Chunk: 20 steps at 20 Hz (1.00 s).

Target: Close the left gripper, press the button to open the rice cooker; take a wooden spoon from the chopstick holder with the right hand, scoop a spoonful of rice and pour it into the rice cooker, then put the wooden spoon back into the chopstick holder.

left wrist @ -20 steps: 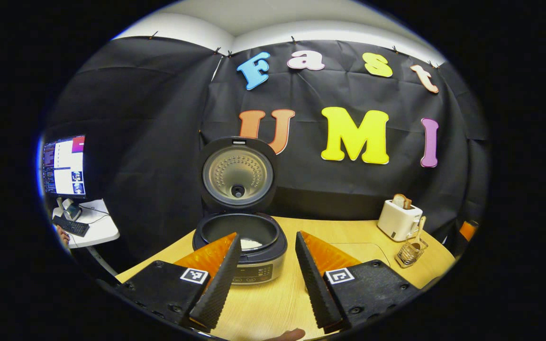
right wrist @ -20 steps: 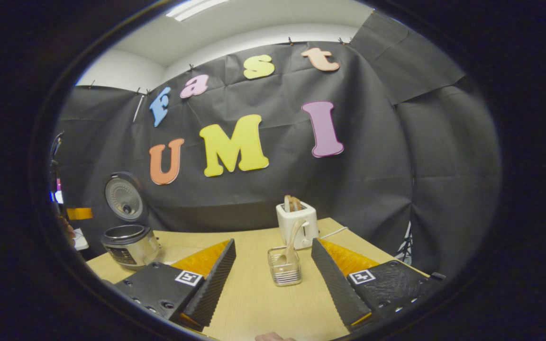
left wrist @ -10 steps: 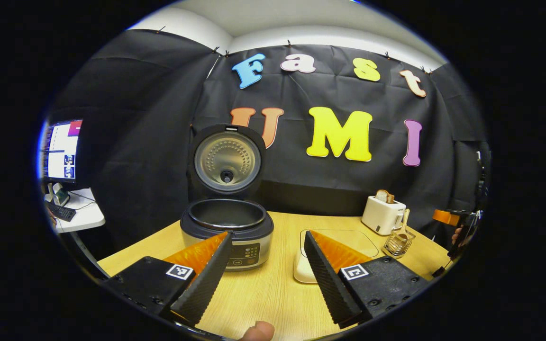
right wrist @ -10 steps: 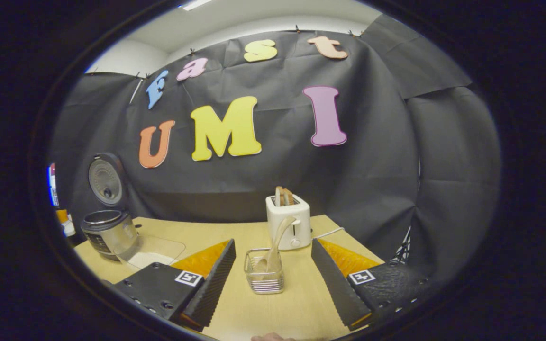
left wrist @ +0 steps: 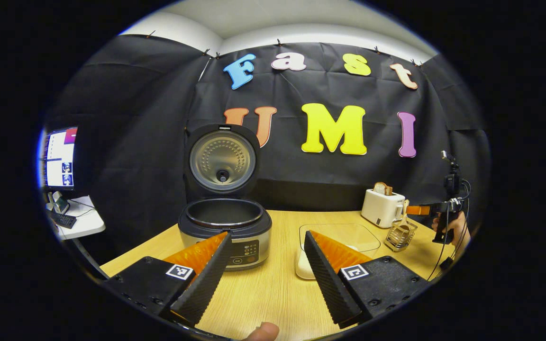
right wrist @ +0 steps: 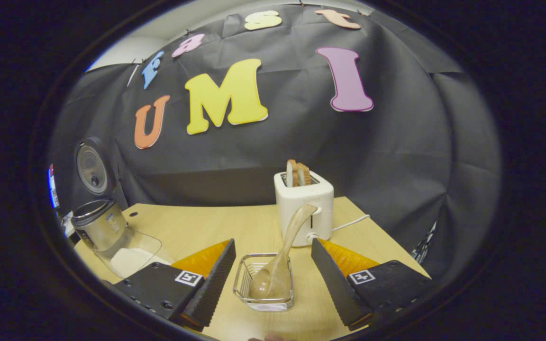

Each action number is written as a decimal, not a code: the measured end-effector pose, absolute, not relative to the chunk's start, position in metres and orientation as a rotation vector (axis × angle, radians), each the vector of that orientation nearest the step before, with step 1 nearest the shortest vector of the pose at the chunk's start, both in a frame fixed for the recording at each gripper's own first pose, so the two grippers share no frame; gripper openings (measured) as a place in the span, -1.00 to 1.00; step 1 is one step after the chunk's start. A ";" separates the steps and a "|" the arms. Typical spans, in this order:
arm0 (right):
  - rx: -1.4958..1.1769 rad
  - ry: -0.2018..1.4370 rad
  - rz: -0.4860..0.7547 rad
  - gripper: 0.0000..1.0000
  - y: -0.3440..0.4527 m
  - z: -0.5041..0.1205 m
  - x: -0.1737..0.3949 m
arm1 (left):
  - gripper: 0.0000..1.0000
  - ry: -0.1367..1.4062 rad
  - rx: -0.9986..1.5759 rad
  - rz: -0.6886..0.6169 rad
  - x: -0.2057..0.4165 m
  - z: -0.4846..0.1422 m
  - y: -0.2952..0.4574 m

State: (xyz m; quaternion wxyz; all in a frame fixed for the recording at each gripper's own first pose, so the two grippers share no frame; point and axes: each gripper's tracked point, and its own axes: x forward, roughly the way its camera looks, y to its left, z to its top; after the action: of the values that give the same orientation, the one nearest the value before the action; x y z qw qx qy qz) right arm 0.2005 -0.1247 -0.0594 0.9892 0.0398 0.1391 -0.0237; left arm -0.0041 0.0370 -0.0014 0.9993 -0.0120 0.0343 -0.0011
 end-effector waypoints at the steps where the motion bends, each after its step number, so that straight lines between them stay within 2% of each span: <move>1: 0.092 0.299 -0.055 0.86 -0.128 -0.065 0.209 | 0.94 0.067 -0.010 -0.005 -0.004 -0.002 0.038; 5: 0.165 0.342 -0.044 0.99 -0.133 -0.078 0.241 | 0.94 0.066 0.022 0.007 -0.001 -0.005 0.042; 7: 0.208 0.386 -0.056 0.86 -0.134 -0.086 0.259 | 0.94 0.076 0.024 0.003 0.003 -0.010 0.041; 9: 0.256 0.432 -0.035 0.92 -0.129 -0.093 0.271 | 0.94 0.085 0.036 0.004 0.004 -0.012 0.042; 12: 0.277 0.490 -0.056 0.88 -0.136 -0.109 0.286 | 0.94 0.086 0.057 -0.001 0.005 -0.014 0.041; 14: 0.276 0.528 -0.064 0.70 -0.136 -0.120 0.290 | 0.94 0.086 0.058 -0.009 0.006 -0.015 0.039; 15: 0.272 0.535 -0.064 0.34 -0.136 -0.122 0.291 | 0.94 0.087 0.056 -0.012 0.006 -0.016 0.038; 16: 0.278 0.532 -0.054 0.43 -0.134 -0.122 0.291 | 0.94 0.089 0.055 -0.011 0.005 -0.016 0.039; 19: 0.273 0.539 -0.045 -0.01 -0.129 -0.122 0.292 | 0.94 0.099 0.046 -0.011 0.006 -0.019 0.040; 20: 0.260 0.541 -0.048 -0.10 -0.128 -0.122 0.292 | 0.94 0.102 0.042 -0.011 0.006 -0.020 0.040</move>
State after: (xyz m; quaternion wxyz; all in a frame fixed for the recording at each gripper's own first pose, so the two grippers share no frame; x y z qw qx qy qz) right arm 0.2918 -0.1277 -0.1219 0.9551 0.1280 0.2663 -0.0238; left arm 0.0063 0.0403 -0.0198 0.9985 0.0210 0.0510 -0.0056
